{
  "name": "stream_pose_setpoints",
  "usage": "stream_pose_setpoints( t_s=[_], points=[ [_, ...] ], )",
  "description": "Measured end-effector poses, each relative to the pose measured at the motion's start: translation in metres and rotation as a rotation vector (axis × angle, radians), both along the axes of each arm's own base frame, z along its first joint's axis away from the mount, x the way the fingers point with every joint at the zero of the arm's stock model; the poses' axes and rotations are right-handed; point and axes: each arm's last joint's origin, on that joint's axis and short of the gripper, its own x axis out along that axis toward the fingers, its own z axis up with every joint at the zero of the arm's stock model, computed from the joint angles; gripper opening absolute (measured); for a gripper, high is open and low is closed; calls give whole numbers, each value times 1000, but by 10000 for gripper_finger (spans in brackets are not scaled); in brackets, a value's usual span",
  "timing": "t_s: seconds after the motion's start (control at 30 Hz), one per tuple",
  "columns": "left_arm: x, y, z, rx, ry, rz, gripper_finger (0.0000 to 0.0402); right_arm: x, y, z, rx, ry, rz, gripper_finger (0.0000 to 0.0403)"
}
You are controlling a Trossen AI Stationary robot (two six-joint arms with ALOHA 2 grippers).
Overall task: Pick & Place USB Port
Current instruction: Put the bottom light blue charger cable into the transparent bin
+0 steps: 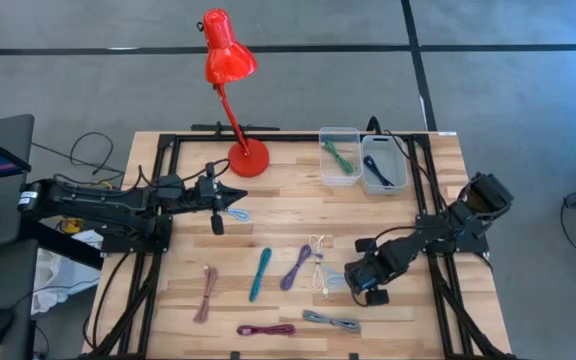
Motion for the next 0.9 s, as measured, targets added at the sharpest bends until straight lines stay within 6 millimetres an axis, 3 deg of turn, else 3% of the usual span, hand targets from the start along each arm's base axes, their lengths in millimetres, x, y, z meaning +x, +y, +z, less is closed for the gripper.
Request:
stream_pose_setpoints(
  t_s=[0.2,0.37,0.63,0.9],
  points=[
    [-1,0,-10,-1,28,0,6,-3,0,6,14,-16,7,15],
    [-3,0,-16,-1,47,0,6,-9,-8,28,-40,-102,-12,8],
    [-3,0,-16,-1,42,0,6,-23,-34,67,-169,-250,-114,4],
    [-3,0,-15,-1,32,0,6,-29,-67,94,-265,-382,-254,1]
  ],
)
